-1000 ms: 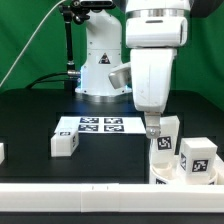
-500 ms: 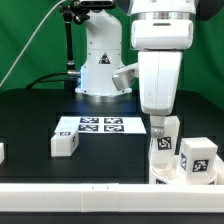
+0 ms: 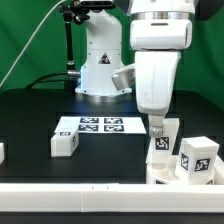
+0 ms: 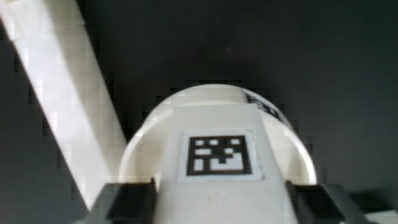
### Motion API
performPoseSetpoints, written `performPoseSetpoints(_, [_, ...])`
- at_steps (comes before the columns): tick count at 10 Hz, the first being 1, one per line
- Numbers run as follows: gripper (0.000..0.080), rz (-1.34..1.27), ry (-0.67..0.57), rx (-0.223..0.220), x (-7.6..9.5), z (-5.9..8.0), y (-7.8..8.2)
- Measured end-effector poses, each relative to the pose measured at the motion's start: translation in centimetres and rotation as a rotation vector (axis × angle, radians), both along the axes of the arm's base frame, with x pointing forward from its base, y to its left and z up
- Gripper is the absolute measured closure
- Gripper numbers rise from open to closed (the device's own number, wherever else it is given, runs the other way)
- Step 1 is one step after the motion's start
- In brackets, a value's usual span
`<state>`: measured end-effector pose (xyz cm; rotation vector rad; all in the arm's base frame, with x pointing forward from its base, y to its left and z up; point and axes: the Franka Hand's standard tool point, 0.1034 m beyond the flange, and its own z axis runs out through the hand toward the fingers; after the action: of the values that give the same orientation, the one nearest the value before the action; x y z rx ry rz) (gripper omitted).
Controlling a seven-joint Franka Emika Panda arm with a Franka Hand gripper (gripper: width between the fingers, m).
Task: Assemble stool
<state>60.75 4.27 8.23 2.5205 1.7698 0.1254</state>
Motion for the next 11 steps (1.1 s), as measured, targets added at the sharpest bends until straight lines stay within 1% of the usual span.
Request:
performPoseSetpoints(2, [0.0456,-0.139,0.000,0.014,0.00,0.00,-0.01])
performPoseSetpoints(3, [0.0456,-0.237,0.001,0.023,0.00,-0.02,-0.46])
performPoseSetpoints(8, [0.0456,-0.747,-0.006,0.118,0.05,-0.12,-0.36])
performPoseSetpoints(9, [0.0456,-0.778,-0.005,0.122,0.05,-0.12,-0.36])
performPoseSetpoints(11, [0.0456,-0.925,-0.001,0.139,0.05,-0.13,-0.32])
